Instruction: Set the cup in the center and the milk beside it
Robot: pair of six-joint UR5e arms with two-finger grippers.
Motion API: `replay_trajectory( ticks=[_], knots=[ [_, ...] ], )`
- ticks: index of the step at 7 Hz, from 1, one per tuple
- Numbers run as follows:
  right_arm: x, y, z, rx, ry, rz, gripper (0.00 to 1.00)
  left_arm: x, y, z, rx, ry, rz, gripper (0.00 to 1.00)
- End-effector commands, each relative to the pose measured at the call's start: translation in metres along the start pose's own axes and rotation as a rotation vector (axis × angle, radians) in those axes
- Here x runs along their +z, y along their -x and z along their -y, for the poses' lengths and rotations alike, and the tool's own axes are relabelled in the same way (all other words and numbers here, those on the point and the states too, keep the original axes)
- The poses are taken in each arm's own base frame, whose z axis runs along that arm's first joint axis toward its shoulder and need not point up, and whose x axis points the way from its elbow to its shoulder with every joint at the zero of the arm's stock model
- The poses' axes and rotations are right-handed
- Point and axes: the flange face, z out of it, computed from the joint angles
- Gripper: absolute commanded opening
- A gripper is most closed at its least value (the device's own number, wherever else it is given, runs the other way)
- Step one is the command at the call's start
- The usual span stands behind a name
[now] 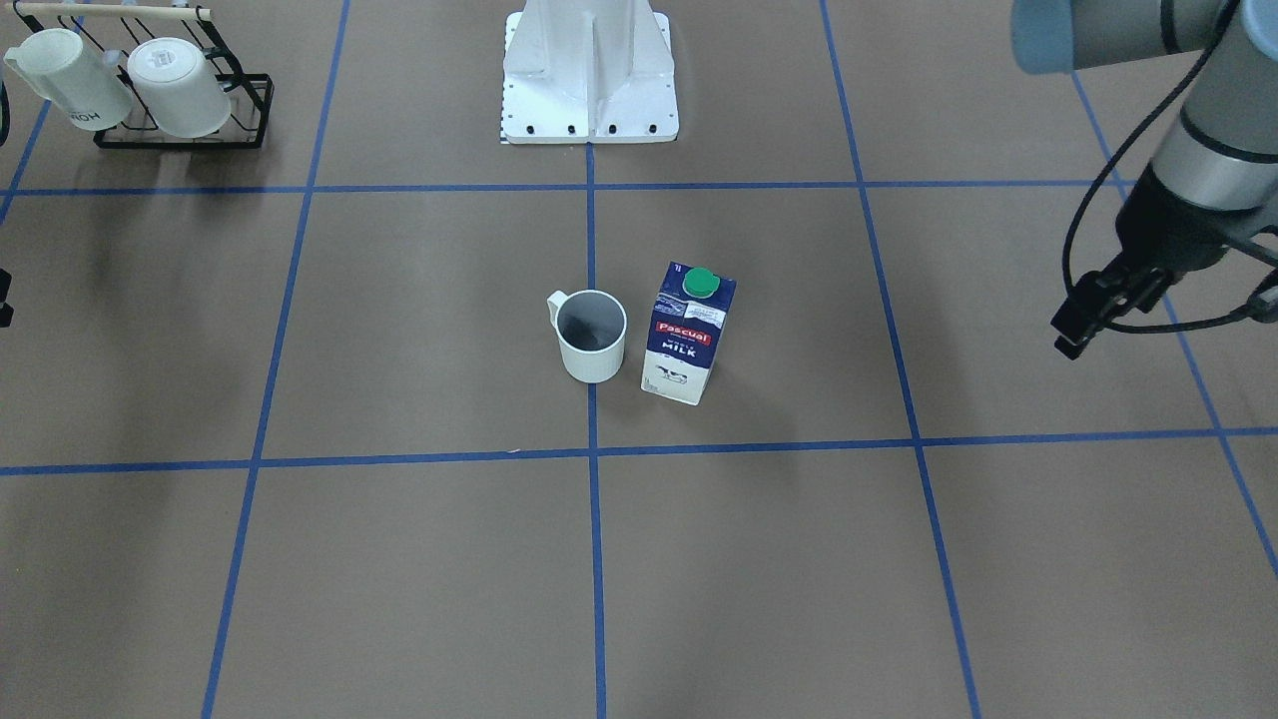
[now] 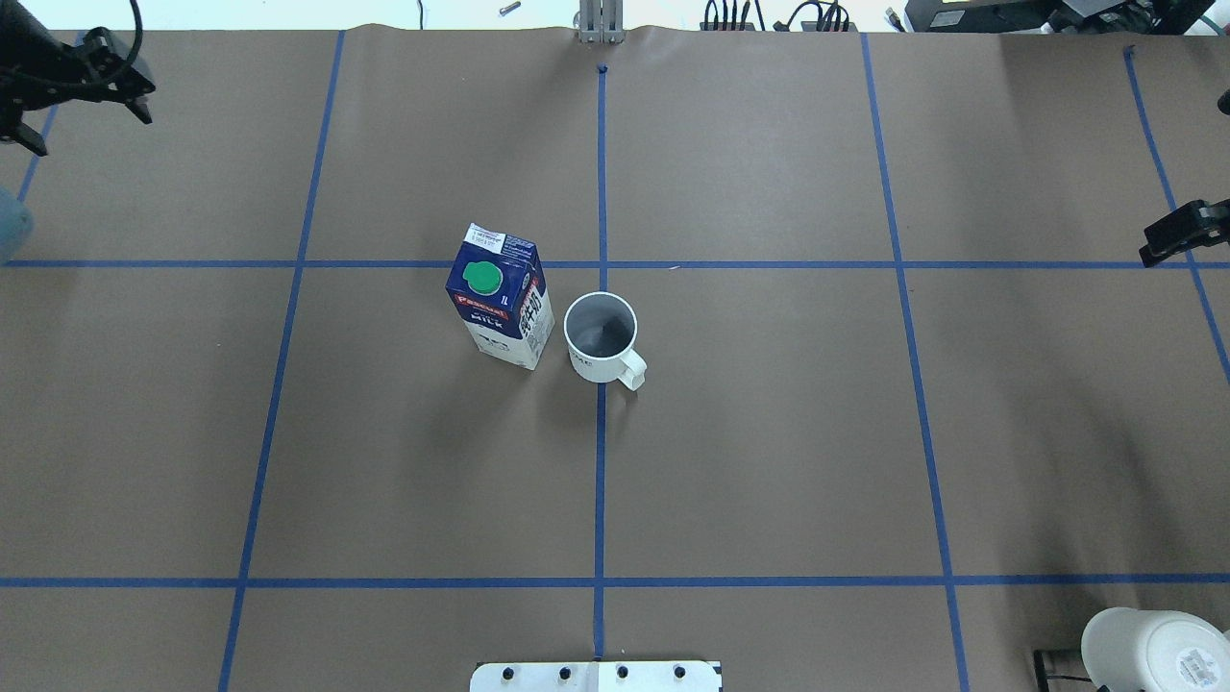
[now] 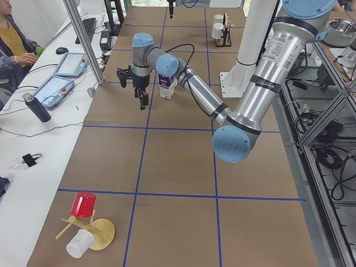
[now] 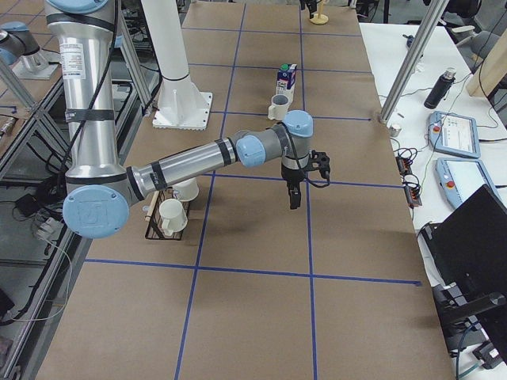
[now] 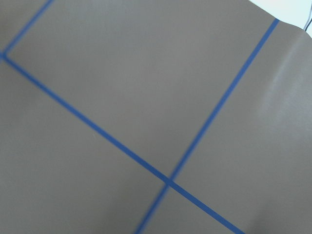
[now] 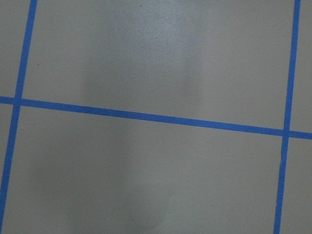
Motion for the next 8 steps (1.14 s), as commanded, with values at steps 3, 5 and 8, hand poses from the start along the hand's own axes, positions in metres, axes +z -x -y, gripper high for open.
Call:
replay_trajectory(
  ticks=[3, 5, 8],
  knots=[
    [-0.002, -0.011, 0.005, -0.032, -0.001, 0.005, 1.0, 0.01, 0.199, 0.058, 0.527, 0.108, -0.066, 0.98],
    [0.005, -0.03, 0.002, -0.059, 0.019, 0.011, 1.0, 0.034, 0.271, 0.053, 0.635, 0.173, -0.154, 0.98],
    [-0.011, -0.061, 0.002, -0.022, -0.001, 0.047, 1.0, 0.033, 0.331, 0.023, 0.636, 0.136, -0.154, 0.98]
  ],
)
